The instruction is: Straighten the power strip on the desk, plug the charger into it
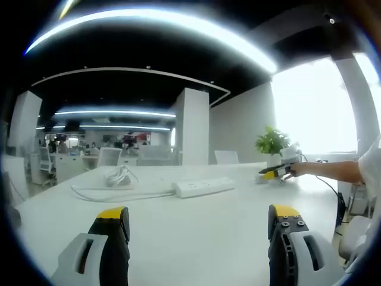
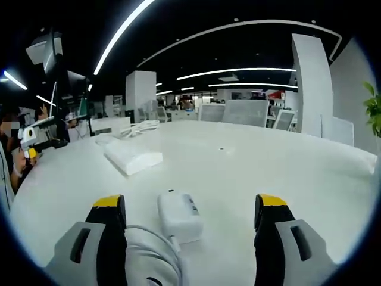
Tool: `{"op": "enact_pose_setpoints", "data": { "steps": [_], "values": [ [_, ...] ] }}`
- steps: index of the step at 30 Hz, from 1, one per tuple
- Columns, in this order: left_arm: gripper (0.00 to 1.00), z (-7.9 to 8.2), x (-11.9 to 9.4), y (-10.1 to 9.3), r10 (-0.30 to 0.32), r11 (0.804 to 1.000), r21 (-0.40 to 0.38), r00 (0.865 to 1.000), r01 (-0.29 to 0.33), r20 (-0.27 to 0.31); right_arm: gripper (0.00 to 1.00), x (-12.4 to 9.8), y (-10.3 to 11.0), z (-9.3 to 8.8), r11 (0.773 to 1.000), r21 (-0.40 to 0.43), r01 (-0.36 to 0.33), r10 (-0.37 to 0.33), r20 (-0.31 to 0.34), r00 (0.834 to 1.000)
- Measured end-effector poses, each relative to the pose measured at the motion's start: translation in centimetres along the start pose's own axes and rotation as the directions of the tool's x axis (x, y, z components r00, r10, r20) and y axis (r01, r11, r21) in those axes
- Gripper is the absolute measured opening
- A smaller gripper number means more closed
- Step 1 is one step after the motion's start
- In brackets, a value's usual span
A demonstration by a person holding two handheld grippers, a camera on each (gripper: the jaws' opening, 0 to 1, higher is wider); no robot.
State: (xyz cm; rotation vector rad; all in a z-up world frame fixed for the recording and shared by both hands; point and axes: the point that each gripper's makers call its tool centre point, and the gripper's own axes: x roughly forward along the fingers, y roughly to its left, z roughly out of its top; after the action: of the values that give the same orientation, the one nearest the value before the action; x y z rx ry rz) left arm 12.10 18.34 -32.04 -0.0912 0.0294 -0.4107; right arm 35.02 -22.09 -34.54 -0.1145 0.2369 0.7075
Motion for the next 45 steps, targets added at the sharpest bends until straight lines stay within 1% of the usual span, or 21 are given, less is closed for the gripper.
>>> {"op": "enact_pose_setpoints", "data": {
  "steps": [5, 9, 20, 23, 26, 30, 34, 40, 45],
  "values": [
    [0.99, -0.1, -0.1, -0.2, -0.005, 1.000, -0.001, 1.000, 0.005, -0.006, 0.88, -0.1, 0.3, 0.0, 1.000, 0.004, -0.001, 0.001, -0.004, 1.000],
    [0.99, 0.0, -0.2, -0.2, -0.005, 1.000, -0.002, 1.000, 0.005, 0.001, 0.87, 0.2, -0.2, 0.0, 1.000, 0.006, -0.002, 0.002, -0.006, 1.000],
    [0.99, 0.0, -0.3, -0.1, -0.001, 1.000, -0.005, 1.000, 0.001, 0.003, 0.84, 0.3, 0.4, -0.3, 1.000, 0.000, -0.002, 0.002, -0.028, 1.000],
    [0.99, -0.1, -0.3, 0.0, -0.001, 1.000, -0.006, 1.000, 0.001, 0.001, 0.82, 0.2, 0.8, -0.3, 1.000, 0.000, -0.003, 0.003, -0.029, 1.000],
    [0.99, -0.1, -0.3, 0.0, -0.001, 1.000, -0.007, 1.000, 0.001, 0.002, 0.77, 0.2, 0.8, -0.4, 1.000, -0.006, -0.005, 0.004, -0.033, 0.999],
    [0.99, -0.1, -0.3, 0.0, -0.001, 1.000, -0.008, 1.000, 0.001, 0.003, 0.74, 0.2, 0.9, -0.5, 1.000, 0.001, -0.010, 0.010, -0.039, 0.999],
    [0.99, -0.1, -0.4, -0.1, -0.001, 1.000, -0.011, 1.000, 0.002, 0.006, 0.72, 0.3, 0.7, -0.6, 1.000, 0.004, -0.011, 0.011, -0.046, 0.999],
    [0.99, -0.3, -0.4, 0.0, 0.000, 1.000, -0.014, 1.000, 0.000, 0.005, 0.67, 0.2, 1.3, -0.7, 1.000, 0.003, -0.019, 0.019, -0.053, 0.998],
    [0.99, -0.3, -0.5, 0.0, 0.001, 1.000, -0.014, 1.000, -0.001, 0.006, 0.64, 0.4, 1.4, -1.0, 1.000, 0.012, -0.021, 0.022, -0.066, 0.998]
  ]
}}
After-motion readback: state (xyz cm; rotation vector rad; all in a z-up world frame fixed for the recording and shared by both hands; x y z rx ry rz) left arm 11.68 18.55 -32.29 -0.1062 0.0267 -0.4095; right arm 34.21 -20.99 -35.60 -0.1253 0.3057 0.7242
